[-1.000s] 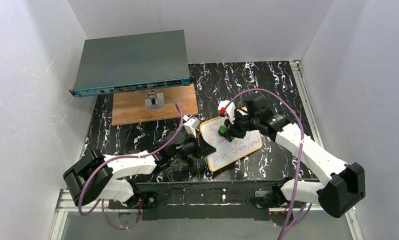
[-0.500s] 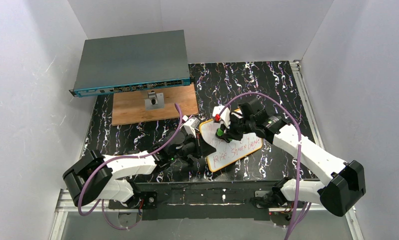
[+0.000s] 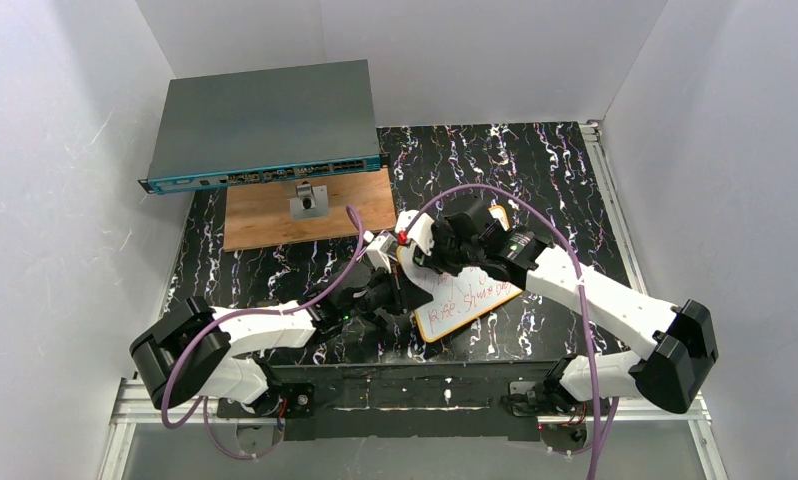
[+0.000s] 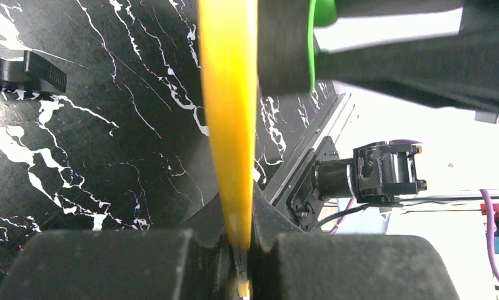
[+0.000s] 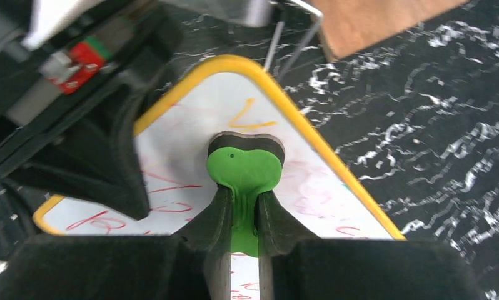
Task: Erase the whiteboard
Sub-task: Erase the whiteboard at the center of the board.
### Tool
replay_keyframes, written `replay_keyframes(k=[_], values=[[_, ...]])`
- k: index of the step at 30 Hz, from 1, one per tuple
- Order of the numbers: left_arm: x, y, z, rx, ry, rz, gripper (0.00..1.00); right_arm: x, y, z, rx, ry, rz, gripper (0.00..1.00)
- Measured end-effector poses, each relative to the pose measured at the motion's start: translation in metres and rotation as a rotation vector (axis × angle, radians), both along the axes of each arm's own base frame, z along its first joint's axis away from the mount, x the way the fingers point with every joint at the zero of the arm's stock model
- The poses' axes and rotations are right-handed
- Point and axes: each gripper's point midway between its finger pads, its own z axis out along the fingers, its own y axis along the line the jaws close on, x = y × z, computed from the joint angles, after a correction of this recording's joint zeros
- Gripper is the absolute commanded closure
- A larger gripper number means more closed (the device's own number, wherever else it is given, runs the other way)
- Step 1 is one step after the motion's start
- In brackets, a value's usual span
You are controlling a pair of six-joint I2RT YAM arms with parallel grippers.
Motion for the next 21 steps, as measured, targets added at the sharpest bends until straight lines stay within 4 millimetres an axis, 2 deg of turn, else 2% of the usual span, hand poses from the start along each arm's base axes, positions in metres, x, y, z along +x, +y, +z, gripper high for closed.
replay_keyframes(k=[4, 6, 9, 13, 16, 21], values=[[0.002, 0.001, 0.000, -0.002, 0.005, 0.010, 1.00, 0.021, -0.005, 0.006, -0.012, -0.074, -0.093, 0.99], [0.002, 0.001, 0.000, -0.001, 0.003, 0.010, 1.00, 0.025, -0.007, 0.007, -0.017, -0.092, -0.111, 0.99], [0.002, 0.001, 0.000, 0.001, 0.000, 0.008, 1.00, 0.019, -0.005, 0.006, -0.018, -0.078, -0.066, 0.99], [0.002, 0.001, 0.000, 0.005, -0.013, 0.002, 1.00, -0.004, -0.001, -0.002, -0.028, -0.010, 0.050, 0.99], [0.001, 0.001, 0.000, 0.007, -0.026, -0.007, 1.00, -0.013, 0.005, -0.002, -0.031, 0.023, 0.085, 0.99], [0.003, 0.002, 0.000, 0.007, -0.027, -0.001, 1.00, 0.001, 0.015, 0.010, -0.018, 0.021, -0.004, 0.99]])
